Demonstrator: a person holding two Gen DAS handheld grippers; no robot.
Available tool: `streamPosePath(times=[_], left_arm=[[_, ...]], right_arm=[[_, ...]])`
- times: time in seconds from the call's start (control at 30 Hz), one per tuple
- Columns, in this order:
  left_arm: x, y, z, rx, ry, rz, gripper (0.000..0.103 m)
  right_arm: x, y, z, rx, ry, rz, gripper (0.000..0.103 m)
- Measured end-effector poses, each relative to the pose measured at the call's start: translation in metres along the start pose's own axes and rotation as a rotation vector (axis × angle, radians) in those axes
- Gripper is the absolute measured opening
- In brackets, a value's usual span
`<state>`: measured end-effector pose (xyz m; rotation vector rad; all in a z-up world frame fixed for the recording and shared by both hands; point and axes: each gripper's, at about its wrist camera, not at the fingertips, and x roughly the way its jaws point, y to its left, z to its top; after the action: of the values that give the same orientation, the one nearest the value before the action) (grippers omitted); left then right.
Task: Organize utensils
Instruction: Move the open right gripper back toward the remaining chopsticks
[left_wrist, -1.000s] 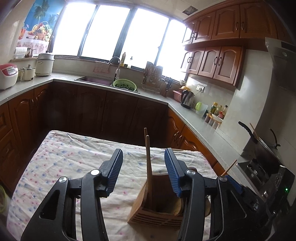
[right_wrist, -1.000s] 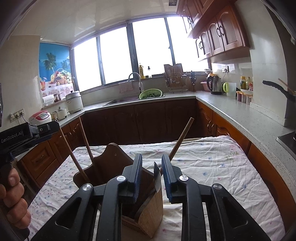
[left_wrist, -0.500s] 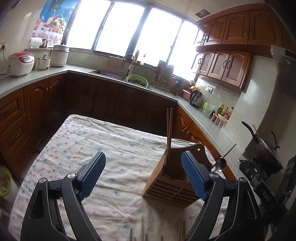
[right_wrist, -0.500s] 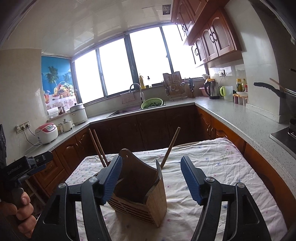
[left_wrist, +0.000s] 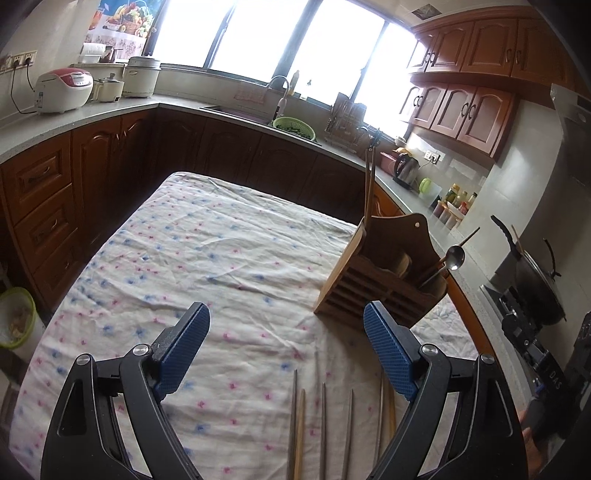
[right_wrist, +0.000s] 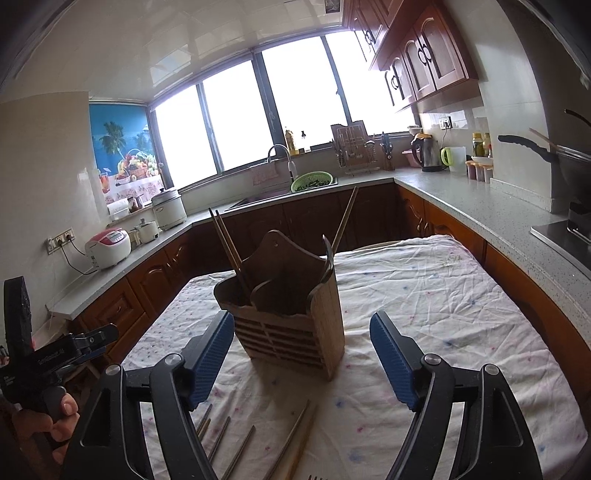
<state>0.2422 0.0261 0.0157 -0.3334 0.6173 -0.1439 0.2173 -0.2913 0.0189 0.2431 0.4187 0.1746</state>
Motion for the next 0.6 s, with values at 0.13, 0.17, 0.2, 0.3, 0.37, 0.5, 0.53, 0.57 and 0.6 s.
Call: streamPosePath(times=[0.13,0.17,0.2,0.3,0.37,0.5,0.53,0.57,0.6], left_arm=[[-0.005,0.006,-0.014,0.004,0.023,0.010,0.088],[-0.006,0.008,-0.017,0.004,0.028,0.013,0.088],[-0.007,0.010,-0.020,0.004,0.034,0.016,0.088],[-0.010,0.013,-0.030,0.007,0.052,0.022,0.088],[-0.012,0.015,-0.034,0.010,0.059,0.025,0.088],[-0.014,0.016,-0.043,0.022,0.076,0.030,0.088],[-0.014,0.016,-0.045,0.026,0.081,0.033,0.088],[-0.013,0.015,-0.046,0.031,0.086,0.036,0.088],[-0.012,0.015,-0.048,0.035,0.094,0.041,0.088]], right_arm=[[-0.008,-0.001,-0.014,0.013,0.028,0.005,0.078],[-0.010,-0.001,-0.018,0.014,0.033,0.006,0.078],[-0.012,-0.001,-0.021,0.014,0.038,0.006,0.078],[-0.018,0.000,-0.033,0.022,0.056,0.006,0.078],[-0.019,-0.002,-0.040,0.032,0.070,0.003,0.078],[-0.020,-0.005,-0.051,0.043,0.086,-0.005,0.093],[-0.020,-0.006,-0.054,0.043,0.090,-0.007,0.093],[-0.020,-0.006,-0.056,0.043,0.096,-0.007,0.093],[-0.019,-0.006,-0.058,0.045,0.103,-0.006,0.093]])
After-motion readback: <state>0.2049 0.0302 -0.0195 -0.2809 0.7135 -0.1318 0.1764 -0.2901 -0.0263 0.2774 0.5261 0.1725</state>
